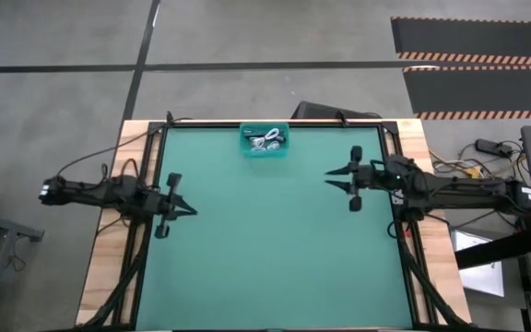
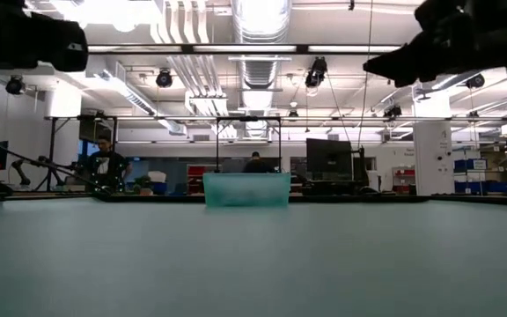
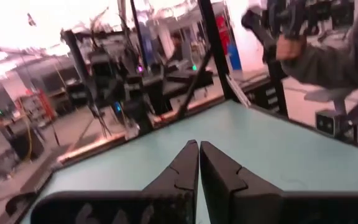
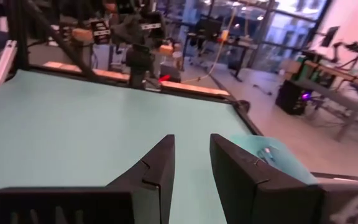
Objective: Pick and place USB-C Cables
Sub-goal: Return to Home Position
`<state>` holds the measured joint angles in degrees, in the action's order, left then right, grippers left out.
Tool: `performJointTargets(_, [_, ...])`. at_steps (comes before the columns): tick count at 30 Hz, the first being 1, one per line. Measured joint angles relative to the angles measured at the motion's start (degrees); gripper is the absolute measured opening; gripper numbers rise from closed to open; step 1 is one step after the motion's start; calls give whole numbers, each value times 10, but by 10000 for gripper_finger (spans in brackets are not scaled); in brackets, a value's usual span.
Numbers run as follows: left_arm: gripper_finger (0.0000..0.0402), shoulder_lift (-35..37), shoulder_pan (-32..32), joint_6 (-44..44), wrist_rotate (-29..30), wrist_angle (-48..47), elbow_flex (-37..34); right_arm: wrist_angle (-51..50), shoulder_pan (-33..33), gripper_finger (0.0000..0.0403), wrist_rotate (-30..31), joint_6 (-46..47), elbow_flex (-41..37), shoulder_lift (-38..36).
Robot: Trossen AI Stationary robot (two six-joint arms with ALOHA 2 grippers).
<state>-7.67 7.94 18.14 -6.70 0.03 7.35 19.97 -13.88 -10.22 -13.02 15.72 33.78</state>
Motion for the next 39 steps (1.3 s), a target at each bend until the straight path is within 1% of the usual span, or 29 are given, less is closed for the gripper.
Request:
performJointTargets(3, [0,40,0,0,7,-19,-13,-1,-13,93,3,1,-26,-42])
performJointTargets(6, [0,71,0,0,11,-37,-13,-1,-25,93,3,5,-48,-77])
performJointTargets(9, [0,67,0,-3,12,-41,-11,-12,-36,93,3,5,-63,-108])
performJointTargets(14, [0,61,0,-13,12,-42,-13,-59,-52,93,3,5,-67,-152])
performJointTargets(19, [0,63,0,-15,12,-35,-17,-86,-56,93,3,-4,-70,-192])
performJointTargets(25, [0,63,0,-13,12,10,-43,-111,-56,93,3,-20,-81,-241])
performJointTargets(32, [0,63,0,-13,15,51,-68,-111,-56,93,-2,-26,-113,-302])
performJointTargets(35, [0,61,0,-13,15,56,-68,-68,-56,93,-15,-27,-136,-334])
performJointTargets(39, [0,61,0,-13,16,56,-68,-37,-56,93,-42,-27,-150,-336])
